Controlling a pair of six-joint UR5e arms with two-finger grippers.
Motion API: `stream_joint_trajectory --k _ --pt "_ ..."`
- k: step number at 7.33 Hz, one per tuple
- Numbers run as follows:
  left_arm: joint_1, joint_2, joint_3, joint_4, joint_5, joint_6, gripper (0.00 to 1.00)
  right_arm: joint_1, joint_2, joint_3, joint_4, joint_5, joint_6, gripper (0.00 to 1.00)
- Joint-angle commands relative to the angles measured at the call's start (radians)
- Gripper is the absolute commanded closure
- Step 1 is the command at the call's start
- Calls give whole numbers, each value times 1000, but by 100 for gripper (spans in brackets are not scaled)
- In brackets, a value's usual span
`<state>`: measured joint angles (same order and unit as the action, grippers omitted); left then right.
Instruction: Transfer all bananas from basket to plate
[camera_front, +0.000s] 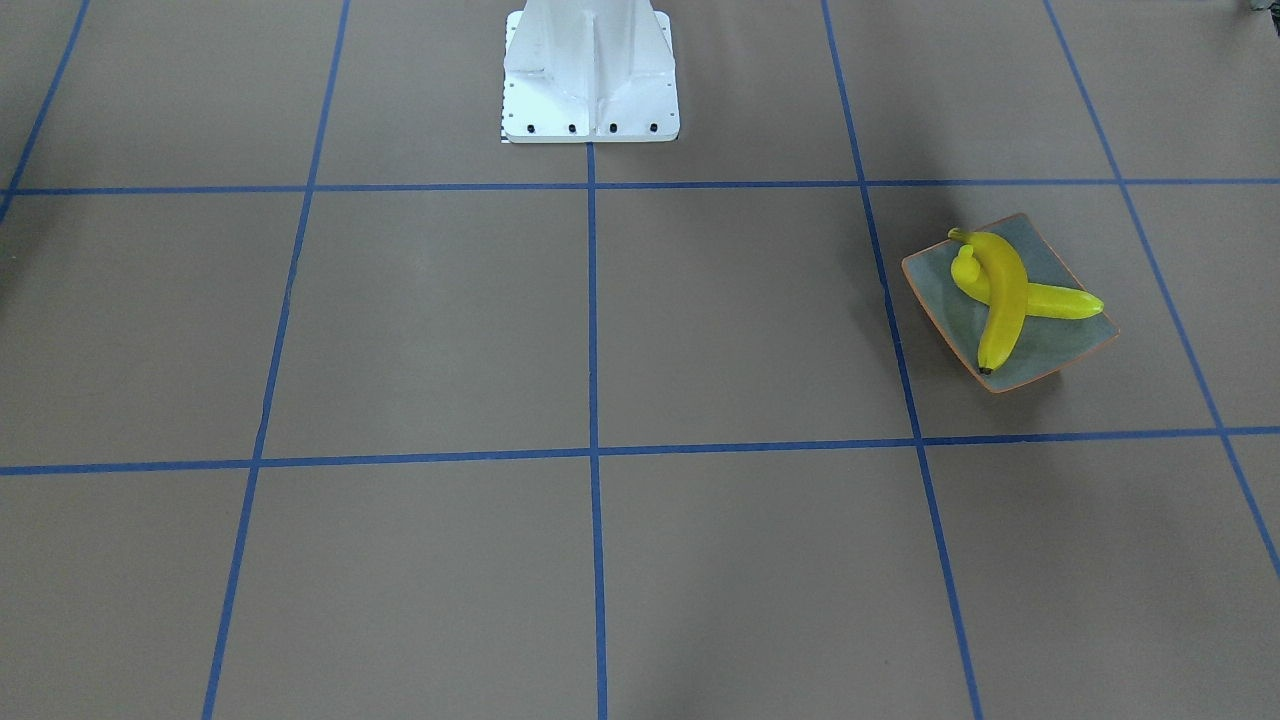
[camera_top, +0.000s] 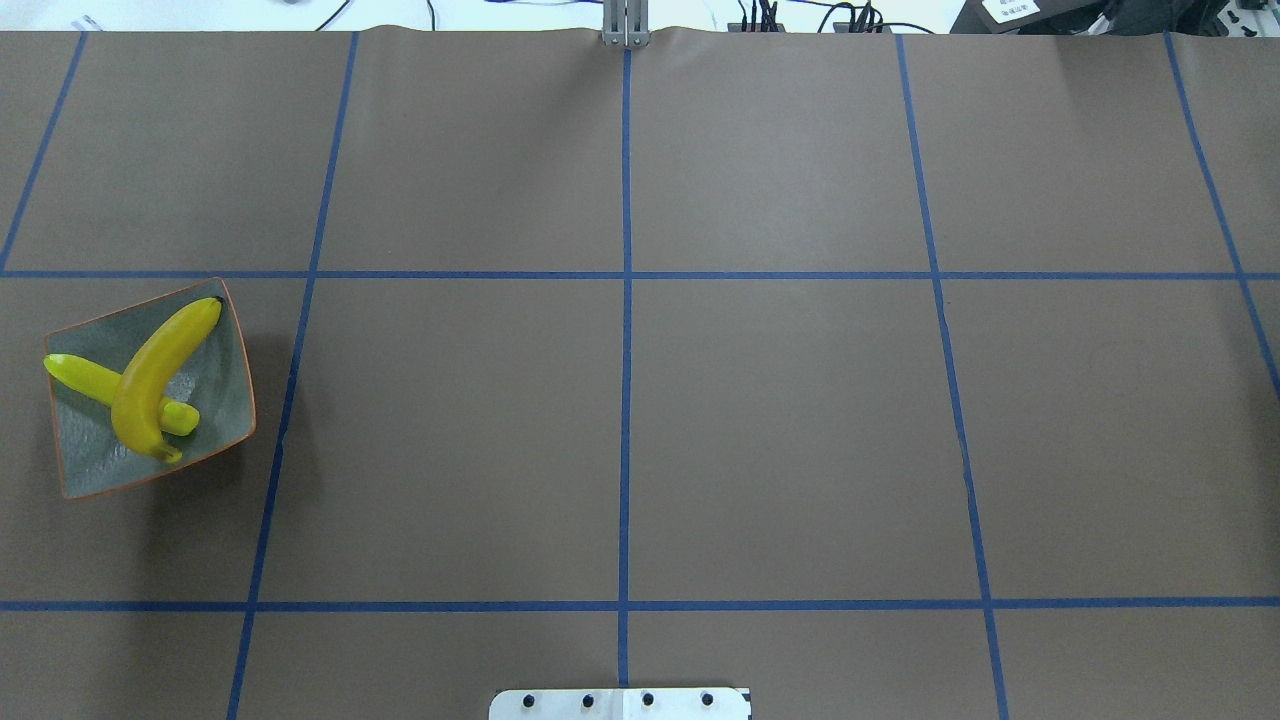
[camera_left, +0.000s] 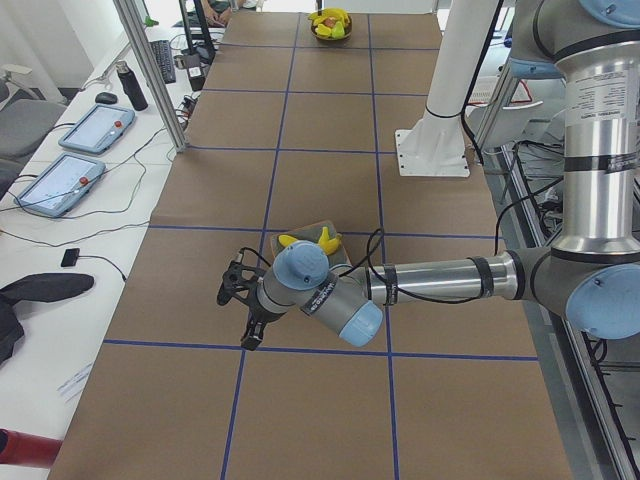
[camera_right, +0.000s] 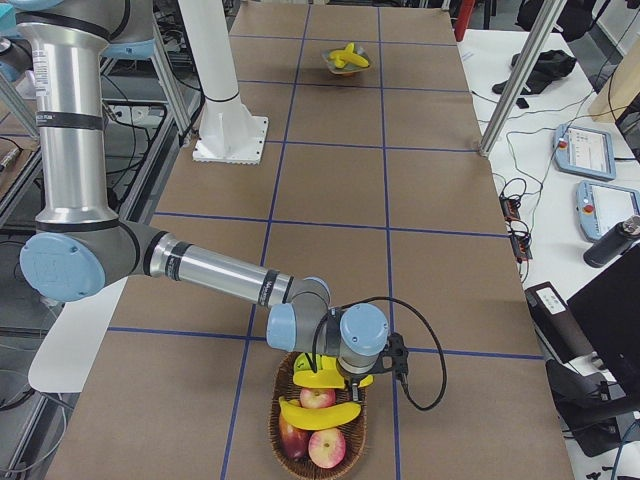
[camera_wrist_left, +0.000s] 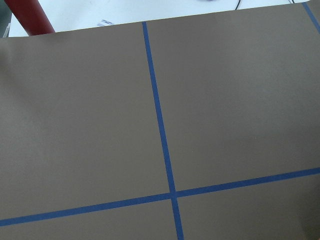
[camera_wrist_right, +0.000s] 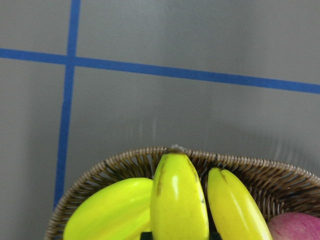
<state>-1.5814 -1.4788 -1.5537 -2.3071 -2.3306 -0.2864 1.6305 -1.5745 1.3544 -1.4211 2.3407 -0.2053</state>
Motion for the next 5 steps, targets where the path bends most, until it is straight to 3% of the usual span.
stream_joint_trajectory --k 1,3,5 --pt "0 0 -3 0 -1 -10 1 55 36 86 -199 -3 -118 100" --pt "3 -2 -9 0 -7 -48 1 58 60 170 -324 -6 -108 100" --pt "9 -11 -28 -3 -74 -219 1 52 132 279 -534 8 -21 100"
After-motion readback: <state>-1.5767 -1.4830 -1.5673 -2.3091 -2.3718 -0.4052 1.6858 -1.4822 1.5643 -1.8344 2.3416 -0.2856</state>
